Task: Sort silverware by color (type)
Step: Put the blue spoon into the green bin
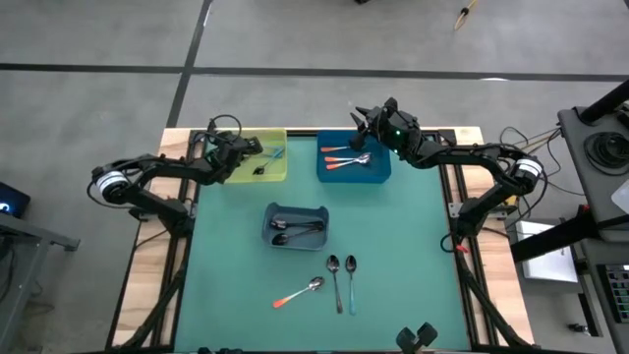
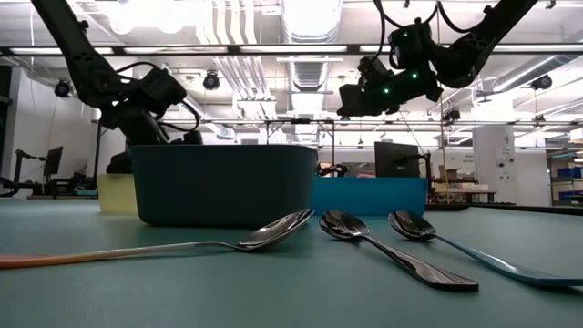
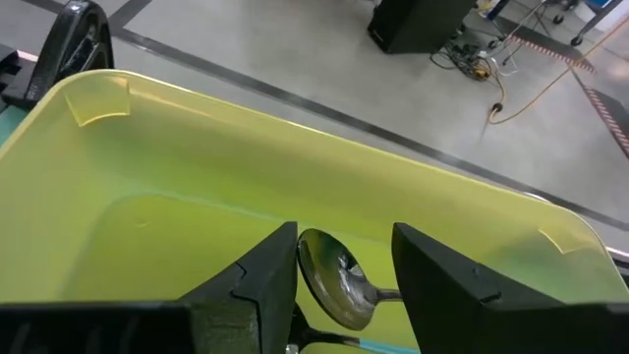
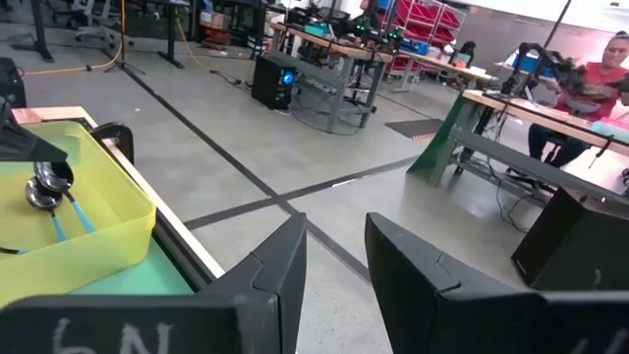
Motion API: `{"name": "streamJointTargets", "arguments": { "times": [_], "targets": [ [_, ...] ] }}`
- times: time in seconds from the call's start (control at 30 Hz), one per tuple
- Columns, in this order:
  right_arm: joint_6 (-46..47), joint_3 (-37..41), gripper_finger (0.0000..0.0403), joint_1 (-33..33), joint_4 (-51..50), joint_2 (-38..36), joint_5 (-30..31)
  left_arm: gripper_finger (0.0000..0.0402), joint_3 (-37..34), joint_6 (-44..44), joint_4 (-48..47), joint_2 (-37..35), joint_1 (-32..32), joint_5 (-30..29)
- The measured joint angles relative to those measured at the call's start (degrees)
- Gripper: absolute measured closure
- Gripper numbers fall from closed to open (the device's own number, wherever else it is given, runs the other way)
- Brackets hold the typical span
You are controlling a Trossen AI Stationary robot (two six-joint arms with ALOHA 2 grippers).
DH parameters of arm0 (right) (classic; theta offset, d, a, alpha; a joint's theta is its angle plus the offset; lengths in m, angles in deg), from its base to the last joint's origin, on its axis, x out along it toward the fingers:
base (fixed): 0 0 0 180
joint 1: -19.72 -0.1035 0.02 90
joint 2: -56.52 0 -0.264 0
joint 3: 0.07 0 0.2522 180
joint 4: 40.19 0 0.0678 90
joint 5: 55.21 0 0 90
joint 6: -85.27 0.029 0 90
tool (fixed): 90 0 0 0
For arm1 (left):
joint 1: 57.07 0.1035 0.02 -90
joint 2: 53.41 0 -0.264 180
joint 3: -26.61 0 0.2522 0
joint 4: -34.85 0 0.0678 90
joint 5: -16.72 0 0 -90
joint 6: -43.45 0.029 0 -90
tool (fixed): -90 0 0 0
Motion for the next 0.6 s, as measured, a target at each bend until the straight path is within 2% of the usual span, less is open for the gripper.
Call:
{"name": "streamJointTargets", "arguments": {
  "times": [0.3,0.6],
  "targets": [
    [0.1,0.0,0.0296,0.0,0.0,0.0,0.0,0.0254,0.0,0.8,0.0,-1.0,0.0,0.6],
    [0.1,0.0,0.0305,0.0,-0.1,0.0,0.0,0.0254,0.0,2.2,-0.8,-3.8,0.0,0.8]
  ]
}}
